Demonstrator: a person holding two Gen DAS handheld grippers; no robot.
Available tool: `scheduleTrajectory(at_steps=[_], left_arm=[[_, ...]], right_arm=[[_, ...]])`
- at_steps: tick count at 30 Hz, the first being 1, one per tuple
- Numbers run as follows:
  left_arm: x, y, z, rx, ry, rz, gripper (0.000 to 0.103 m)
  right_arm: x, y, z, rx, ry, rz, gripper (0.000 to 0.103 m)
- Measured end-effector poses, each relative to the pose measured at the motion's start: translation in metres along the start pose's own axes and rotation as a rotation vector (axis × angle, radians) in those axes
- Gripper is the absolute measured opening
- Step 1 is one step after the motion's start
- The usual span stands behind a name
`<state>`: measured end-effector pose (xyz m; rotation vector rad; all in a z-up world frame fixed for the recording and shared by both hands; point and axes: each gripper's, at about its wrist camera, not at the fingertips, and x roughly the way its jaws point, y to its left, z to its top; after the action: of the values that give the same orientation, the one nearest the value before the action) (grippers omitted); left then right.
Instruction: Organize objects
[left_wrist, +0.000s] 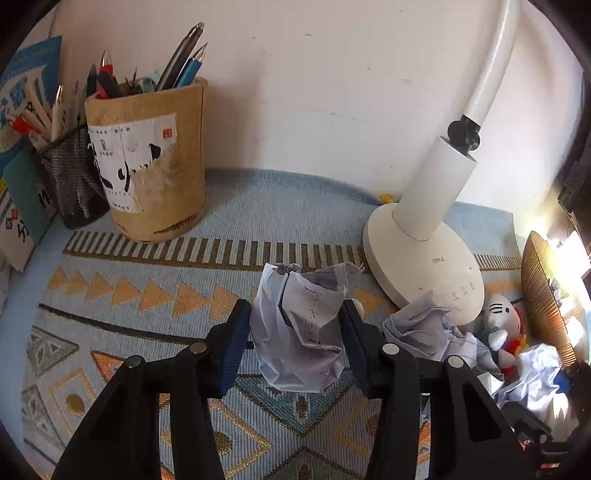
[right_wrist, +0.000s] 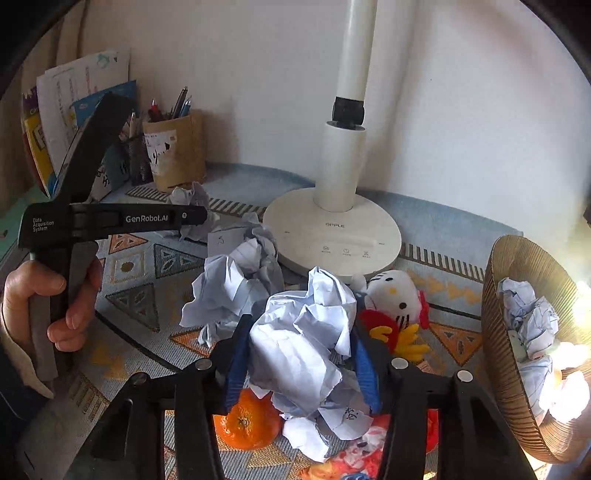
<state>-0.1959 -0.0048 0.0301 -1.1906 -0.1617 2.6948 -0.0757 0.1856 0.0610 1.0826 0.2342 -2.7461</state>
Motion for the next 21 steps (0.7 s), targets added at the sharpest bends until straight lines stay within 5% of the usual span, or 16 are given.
scheduleTrajectory(at_steps=[4, 9, 17, 21], left_arm=[[-0.038, -0.002, -0.005, 0.008, -0.060, -0.020, 0.046], [-0.109, -0.015, -0.023, 0.019, -0.140, -0.087, 0.046], [-0.158, -0.057, -0.115, -0.055, -0.122, -0.293, 0.046], [-0.142, -0.079, -0.150, -0.032, -0.074, -0.280, 0.046]], right_arm=[[-0.044, -0.007, 0.013, 0.045, -0.131, 0.017, 0.049], [-0.097, -0.007, 0.005, 0.100, -0.154, 0.096, 0.050], [-0.125, 0.006, -0.078, 0.161, -0.044, 0.129, 0.051], [-0.115, -0.005, -0.112, 0.209, 0.019, 0.150, 0.051]])
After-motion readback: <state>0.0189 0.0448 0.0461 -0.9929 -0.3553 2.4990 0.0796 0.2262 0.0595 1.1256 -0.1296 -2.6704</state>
